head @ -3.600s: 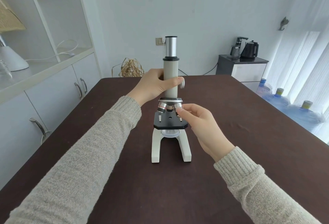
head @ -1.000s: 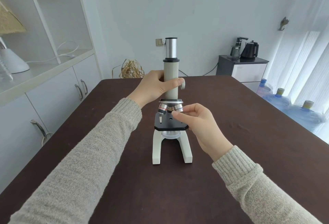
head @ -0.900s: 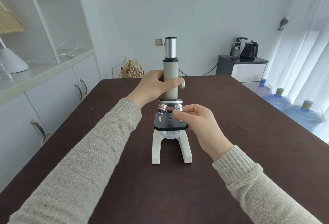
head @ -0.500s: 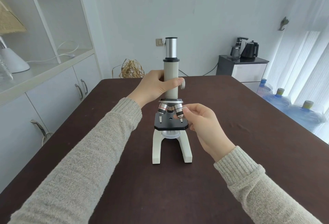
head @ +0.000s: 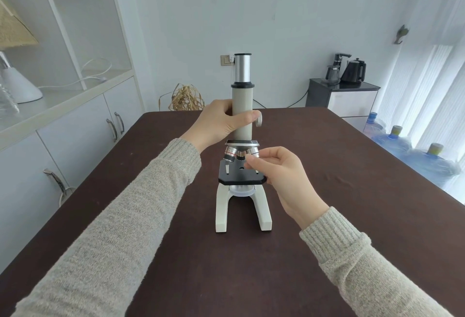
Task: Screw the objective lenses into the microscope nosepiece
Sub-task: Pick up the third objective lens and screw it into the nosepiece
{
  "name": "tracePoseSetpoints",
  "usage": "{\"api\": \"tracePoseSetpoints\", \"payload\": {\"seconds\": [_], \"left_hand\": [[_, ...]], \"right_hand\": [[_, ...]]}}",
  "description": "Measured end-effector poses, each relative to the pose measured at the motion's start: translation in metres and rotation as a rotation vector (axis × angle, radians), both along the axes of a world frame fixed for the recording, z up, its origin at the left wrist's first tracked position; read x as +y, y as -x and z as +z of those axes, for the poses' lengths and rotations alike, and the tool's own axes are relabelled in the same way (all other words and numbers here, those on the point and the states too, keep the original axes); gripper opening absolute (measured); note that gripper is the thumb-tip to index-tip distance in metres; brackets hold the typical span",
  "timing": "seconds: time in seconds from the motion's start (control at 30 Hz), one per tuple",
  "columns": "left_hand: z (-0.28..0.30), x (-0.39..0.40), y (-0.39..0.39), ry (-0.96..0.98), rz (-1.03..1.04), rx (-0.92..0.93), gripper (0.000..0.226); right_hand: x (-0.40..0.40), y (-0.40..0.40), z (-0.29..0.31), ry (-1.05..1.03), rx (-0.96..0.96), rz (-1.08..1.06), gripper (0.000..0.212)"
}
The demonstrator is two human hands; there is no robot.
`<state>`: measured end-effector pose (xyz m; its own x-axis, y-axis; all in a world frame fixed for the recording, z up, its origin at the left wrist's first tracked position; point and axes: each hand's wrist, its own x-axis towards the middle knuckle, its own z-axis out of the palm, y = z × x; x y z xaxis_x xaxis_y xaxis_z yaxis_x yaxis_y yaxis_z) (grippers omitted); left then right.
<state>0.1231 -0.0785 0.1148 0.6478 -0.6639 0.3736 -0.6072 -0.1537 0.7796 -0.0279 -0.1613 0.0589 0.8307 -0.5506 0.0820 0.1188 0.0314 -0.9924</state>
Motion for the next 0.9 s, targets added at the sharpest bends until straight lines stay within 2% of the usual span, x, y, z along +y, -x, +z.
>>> {"api": "tracePoseSetpoints", "payload": {"seconds": [0.13,0.37,0.7,0.8,0.9], "left_hand": [[-0.0001,0.0002,0.0,-0.01,-0.004,0.003,0.016],[0.0002,0.0001,0.0004,-0.004,-0.018,0.002,0.016],[0.0004,-0.0001,0.0008,0.002,-0.019,-0.001,0.017],[0.0001,0.0001,0.0007,0.0,-0.029,0.002,0.021],[-0.0001,-0.0002,-0.0002,0.003,-0.02,0.008,0.016]], "right_hand": [[-0.0016,0.0008,-0.0011,0.037,0.005,0.01,0.023],[-0.0065,0.0028,-0.0035,0.139,0.025,-0.004,0.017],[-0.0053,0.0018,-0.0038,0.124,0.023,-0.043,0.02],[-0.0029,0.0029,-0.0011,0.094,0.01,-0.047,0.028],[-0.0001,0.0022,0.0002,0.1,0.023,-0.05,0.033]]}}
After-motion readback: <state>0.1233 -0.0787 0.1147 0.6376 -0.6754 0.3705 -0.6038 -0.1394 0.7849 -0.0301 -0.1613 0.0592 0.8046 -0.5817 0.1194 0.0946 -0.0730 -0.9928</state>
